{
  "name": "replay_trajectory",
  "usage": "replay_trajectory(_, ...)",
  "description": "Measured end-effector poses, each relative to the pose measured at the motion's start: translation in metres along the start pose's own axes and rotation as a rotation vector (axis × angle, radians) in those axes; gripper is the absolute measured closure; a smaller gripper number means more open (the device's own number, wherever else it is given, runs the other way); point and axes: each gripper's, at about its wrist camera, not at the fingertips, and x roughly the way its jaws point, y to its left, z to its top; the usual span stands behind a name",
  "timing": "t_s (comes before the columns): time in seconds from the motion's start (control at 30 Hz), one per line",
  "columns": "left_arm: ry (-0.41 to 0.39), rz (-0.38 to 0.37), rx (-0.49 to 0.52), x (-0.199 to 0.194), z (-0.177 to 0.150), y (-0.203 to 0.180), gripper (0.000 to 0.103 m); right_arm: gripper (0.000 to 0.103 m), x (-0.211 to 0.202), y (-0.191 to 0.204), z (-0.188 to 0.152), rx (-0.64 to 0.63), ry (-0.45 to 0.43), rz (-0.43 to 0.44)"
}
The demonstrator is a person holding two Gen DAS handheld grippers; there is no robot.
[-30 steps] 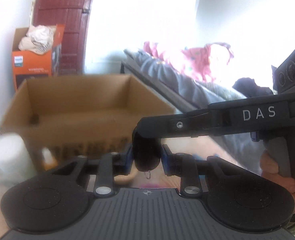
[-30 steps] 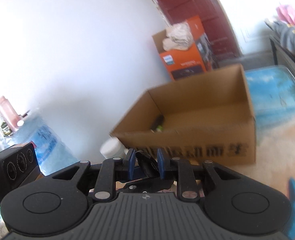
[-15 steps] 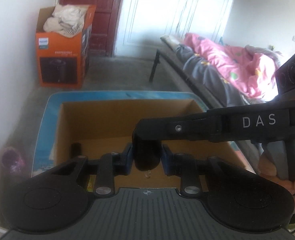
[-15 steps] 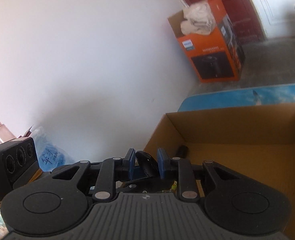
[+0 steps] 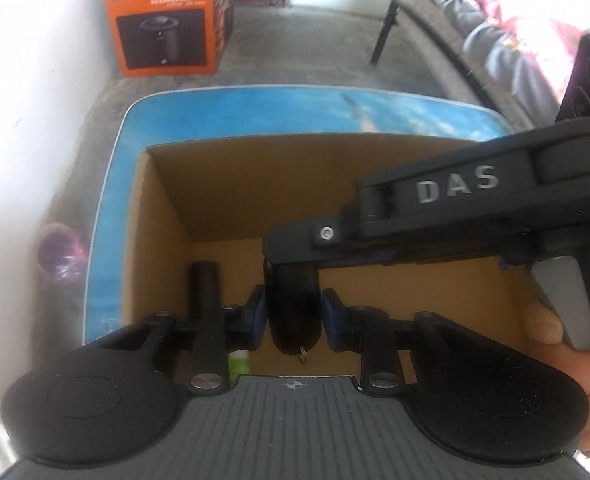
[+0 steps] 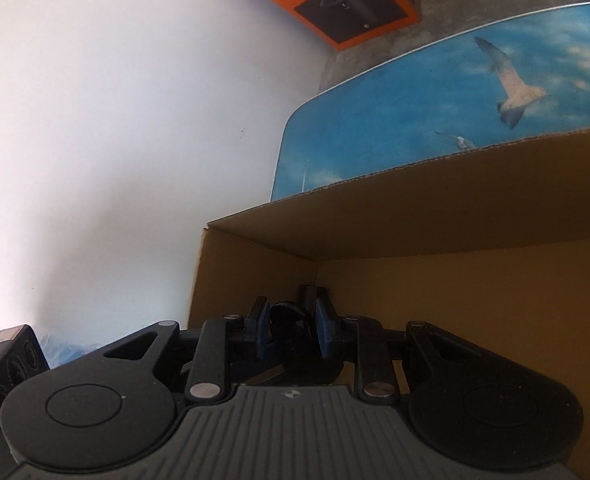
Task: Organize rigid objects
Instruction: 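Carry the black cylinder into the box and open the right gripper, then move the right gripper back to the pink lid and grasp its rim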
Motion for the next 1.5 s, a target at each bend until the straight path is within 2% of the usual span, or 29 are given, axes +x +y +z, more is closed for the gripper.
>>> replay_trajectory(0.23, 0.018, 0.079, 0.055, 0.012, 0.004, -0.008, 0.076, 0.075, 0.027, -0.010, 0.007, 0.013, 0.011, -0.074)
replay_trajectory(0.37, -0.010, 0.072, 0.038, 0.005, 0.003, -0.005, 0.076, 0.075, 0.034, -0.015, 0.005, 0.028, 0.011, -0.097)
replay_trajectory(0.53, -0.085, 0.057, 0.034, -0.025, -0.003, -0.007, 0.076, 0.075, 0.007, -0.007, 0.000, 0.015, -0.044, -0.051)
replay_trajectory(0.67, -0.178, 0.024, 0.048, -0.066, -0.019, -0.013, 0.074, 0.075, -0.036, 0.010, -0.017, -0.039, -0.114, 0.005)
replay_trajectory(0.77, -0.254, -0.004, 0.066, -0.100, -0.035, -0.018, 0.072, 0.075, -0.075, 0.019, -0.040, -0.081, -0.168, 0.040)
replay_trajectory(0.93, -0.344, -0.100, 0.093, -0.150, -0.080, -0.029, 0.057, 0.075, -0.150, 0.032, -0.096, -0.156, -0.256, 0.084)
replay_trajectory(1.07, -0.378, -0.165, 0.126, -0.166, -0.120, -0.038, 0.044, 0.074, -0.207, 0.029, -0.148, -0.189, -0.322, 0.115)
replay_trajectory(1.17, -0.378, -0.188, 0.132, -0.162, -0.153, -0.045, 0.038, 0.074, -0.237, 0.018, -0.186, -0.199, -0.368, 0.095)
replay_trajectory(1.33, -0.341, -0.243, 0.215, -0.142, -0.197, -0.073, 0.034, 0.074, -0.247, -0.004, -0.245, -0.194, -0.409, -0.022)
replay_trajectory(1.5, -0.235, -0.305, 0.257, -0.108, -0.225, -0.098, 0.033, 0.074, -0.209, -0.029, -0.287, -0.167, -0.358, -0.154)
